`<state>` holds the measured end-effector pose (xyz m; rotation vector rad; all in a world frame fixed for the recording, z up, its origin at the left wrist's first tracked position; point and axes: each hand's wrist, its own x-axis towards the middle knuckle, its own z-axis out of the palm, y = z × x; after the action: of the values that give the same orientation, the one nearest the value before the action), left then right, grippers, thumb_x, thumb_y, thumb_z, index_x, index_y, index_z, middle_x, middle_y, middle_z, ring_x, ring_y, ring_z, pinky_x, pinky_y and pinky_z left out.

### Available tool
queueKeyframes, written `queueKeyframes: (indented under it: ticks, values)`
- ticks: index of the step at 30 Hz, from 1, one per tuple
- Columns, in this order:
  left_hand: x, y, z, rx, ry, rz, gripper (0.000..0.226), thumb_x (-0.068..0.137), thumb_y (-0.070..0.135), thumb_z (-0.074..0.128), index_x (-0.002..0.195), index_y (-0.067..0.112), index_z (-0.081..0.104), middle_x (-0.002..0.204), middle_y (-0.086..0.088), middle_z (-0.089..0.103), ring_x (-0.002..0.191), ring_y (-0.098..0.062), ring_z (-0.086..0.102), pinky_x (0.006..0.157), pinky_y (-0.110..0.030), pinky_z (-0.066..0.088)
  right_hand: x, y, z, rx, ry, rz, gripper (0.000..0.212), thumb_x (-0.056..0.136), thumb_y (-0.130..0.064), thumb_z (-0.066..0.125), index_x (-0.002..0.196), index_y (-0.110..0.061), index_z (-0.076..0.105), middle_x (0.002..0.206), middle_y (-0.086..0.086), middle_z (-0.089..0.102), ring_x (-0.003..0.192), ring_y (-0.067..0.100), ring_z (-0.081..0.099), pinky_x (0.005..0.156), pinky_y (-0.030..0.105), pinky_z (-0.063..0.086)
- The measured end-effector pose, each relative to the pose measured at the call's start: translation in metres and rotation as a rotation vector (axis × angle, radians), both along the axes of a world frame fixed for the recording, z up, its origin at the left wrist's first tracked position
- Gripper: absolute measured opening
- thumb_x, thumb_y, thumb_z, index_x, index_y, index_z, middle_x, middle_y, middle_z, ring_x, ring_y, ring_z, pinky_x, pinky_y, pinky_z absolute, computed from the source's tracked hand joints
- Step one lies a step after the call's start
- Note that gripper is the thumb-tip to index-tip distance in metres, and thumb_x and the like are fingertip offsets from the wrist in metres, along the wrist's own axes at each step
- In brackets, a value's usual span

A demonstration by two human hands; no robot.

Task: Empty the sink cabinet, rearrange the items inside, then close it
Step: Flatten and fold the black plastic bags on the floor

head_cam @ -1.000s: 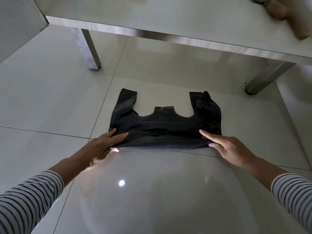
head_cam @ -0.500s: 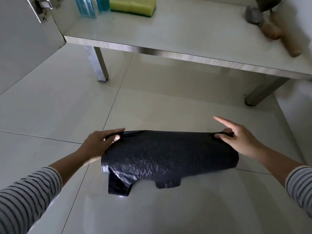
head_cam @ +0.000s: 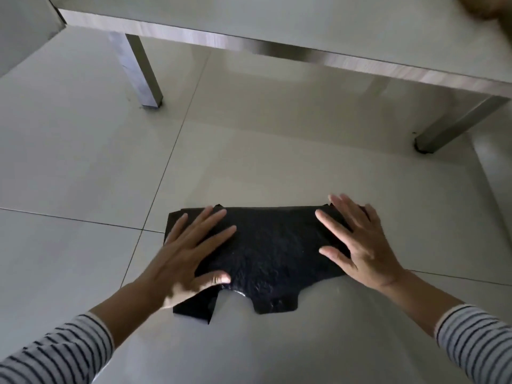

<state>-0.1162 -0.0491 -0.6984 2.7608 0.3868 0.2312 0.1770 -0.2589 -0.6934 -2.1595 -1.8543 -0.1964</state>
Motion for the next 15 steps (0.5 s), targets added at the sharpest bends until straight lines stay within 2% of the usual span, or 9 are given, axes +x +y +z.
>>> queueKeyframes:
  ticks: [3,5,8,11,13,15]
  values:
    - [-0.012,-0.003,-0.022,0.073,0.202,-0.047,0.098,0.071,0.085,0.039,0.149,0.031,0.012,0.158,0.0,0.009,0.145,-0.021,0.0,0.113,-0.048,0.0,-0.007,-0.013,-0.02,-0.187,0.092,-0.078,0.063,0.09,-0.068,0.028,0.146,-0.038,0.02,0.156,0.001,0.02,0.145,0.021,0.016,0.108,0.06,0.024]
    - [-0.014,0.001,-0.027,0.061,0.221,-0.011,0.103,0.068,0.086,0.04,0.149,0.03,0.01,0.158,0.0,0.01,0.145,-0.019,0.0,0.114,-0.044,-0.001,-0.003,-0.017,-0.025,-0.245,0.162,-0.144,0.068,0.086,-0.073,0.028,0.145,-0.043,0.015,0.157,-0.001,0.015,0.146,0.019,0.01,0.111,0.059,0.02]
    - [-0.016,0.01,-0.028,0.02,0.199,-0.019,0.099,0.072,0.084,0.039,0.149,0.031,0.007,0.157,0.001,0.008,0.145,-0.017,-0.001,0.115,-0.039,-0.001,0.006,-0.022,-0.023,-0.308,0.191,-0.097,0.083,0.074,-0.083,0.035,0.144,-0.047,0.011,0.158,-0.001,0.009,0.146,0.018,0.002,0.112,0.059,0.016]
    - [-0.018,0.018,-0.027,0.029,0.189,-0.043,0.089,0.08,0.077,0.034,0.149,0.029,0.006,0.155,-0.003,0.017,0.144,-0.019,0.009,0.115,-0.044,0.016,0.015,-0.026,-0.016,-0.377,0.173,-0.001,0.095,0.065,-0.089,0.041,0.144,-0.049,0.007,0.158,-0.001,0.004,0.146,0.02,-0.001,0.112,0.059,0.018]
    - [-0.016,0.022,-0.026,0.083,0.174,-0.06,0.08,0.086,0.071,0.027,0.149,0.025,0.009,0.15,-0.008,0.03,0.139,-0.024,0.024,0.107,-0.049,0.032,0.019,-0.026,-0.014,-0.383,0.164,0.03,0.091,0.068,-0.086,0.042,0.145,-0.048,0.009,0.158,0.002,0.009,0.146,0.025,0.006,0.111,0.058,0.023]
    - [-0.012,0.022,-0.025,0.136,0.143,-0.074,0.072,0.091,0.064,0.022,0.149,0.023,0.008,0.143,-0.012,0.042,0.132,-0.029,0.037,0.096,-0.051,0.041,0.021,-0.023,-0.013,-0.356,0.151,0.044,0.082,0.075,-0.08,0.04,0.145,-0.047,0.013,0.156,0.005,0.019,0.144,0.03,0.017,0.108,0.055,0.03]
